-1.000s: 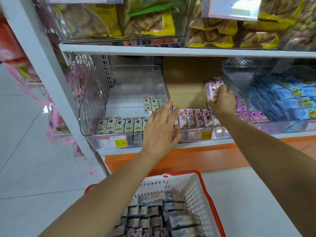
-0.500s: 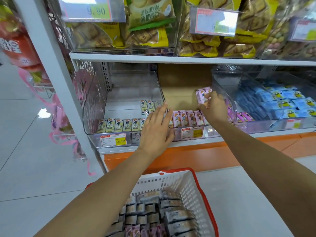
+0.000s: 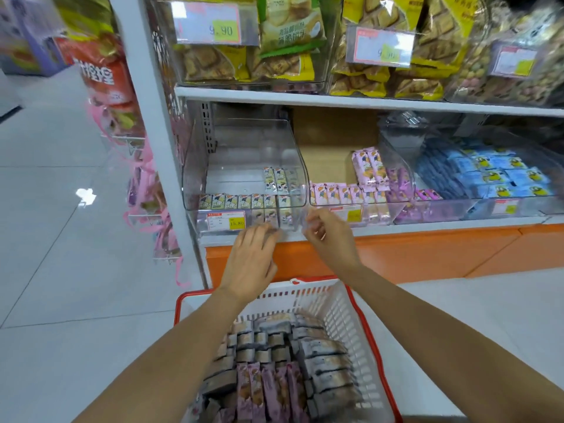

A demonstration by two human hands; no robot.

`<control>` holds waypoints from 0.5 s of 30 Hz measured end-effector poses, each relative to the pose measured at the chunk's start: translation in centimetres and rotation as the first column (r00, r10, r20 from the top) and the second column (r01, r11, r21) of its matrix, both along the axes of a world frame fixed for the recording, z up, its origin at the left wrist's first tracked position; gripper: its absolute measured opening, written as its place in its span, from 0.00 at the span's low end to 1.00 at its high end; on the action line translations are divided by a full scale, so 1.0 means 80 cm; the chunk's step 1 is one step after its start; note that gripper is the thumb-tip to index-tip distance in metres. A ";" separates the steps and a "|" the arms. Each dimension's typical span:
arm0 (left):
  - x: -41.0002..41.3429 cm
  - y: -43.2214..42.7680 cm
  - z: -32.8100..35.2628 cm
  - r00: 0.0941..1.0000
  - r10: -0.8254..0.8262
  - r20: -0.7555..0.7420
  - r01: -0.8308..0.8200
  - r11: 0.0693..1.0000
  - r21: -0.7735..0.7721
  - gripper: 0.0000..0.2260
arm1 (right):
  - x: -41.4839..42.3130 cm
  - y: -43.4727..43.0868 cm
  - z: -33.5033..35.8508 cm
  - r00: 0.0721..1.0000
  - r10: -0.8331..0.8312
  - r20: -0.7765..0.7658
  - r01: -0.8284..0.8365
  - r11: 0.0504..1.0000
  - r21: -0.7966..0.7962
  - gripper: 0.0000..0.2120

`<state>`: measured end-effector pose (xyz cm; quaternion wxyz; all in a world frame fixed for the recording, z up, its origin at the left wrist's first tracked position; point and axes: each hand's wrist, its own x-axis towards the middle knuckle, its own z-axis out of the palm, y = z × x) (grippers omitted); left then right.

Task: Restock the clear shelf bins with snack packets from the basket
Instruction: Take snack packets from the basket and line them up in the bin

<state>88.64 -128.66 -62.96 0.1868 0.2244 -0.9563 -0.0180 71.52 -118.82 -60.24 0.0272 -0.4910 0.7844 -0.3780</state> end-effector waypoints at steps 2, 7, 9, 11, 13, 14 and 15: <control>0.020 -0.003 -0.018 0.999 0.012 0.033 -0.012 1.000 0.016 0.23 | 0.023 0.003 -0.026 0.999 0.033 0.021 -0.035 0.997 0.065 0.08; 0.064 -0.010 -0.084 0.971 0.067 0.229 -0.094 0.989 0.110 0.24 | 0.071 0.011 -0.103 0.995 0.068 0.069 -0.082 0.971 0.225 0.10; 0.077 -0.012 -0.106 0.928 0.084 0.363 -0.153 0.974 0.165 0.28 | 0.084 0.015 -0.135 0.993 0.073 0.097 -0.101 0.939 0.328 0.10; 0.085 -0.016 -0.124 0.886 0.091 0.455 -0.200 0.960 0.198 0.31 | 0.095 0.020 -0.164 0.992 0.068 0.110 -0.112 0.878 0.465 0.11; 0.090 -0.019 -0.134 0.853 0.108 0.512 -0.241 0.949 0.203 0.31 | 0.106 0.026 -0.190 0.991 0.066 0.120 -0.124 0.807 0.577 0.12; 0.092 -0.020 -0.140 0.844 0.116 0.523 -0.256 0.945 0.205 0.31 | 0.112 0.029 -0.202 0.989 0.075 0.130 -0.140 0.776 0.614 0.12; 0.094 -0.022 -0.147 0.838 0.123 0.531 -0.271 0.940 0.209 0.32 | 0.119 0.033 -0.215 0.985 0.082 0.150 -0.160 0.744 0.649 0.12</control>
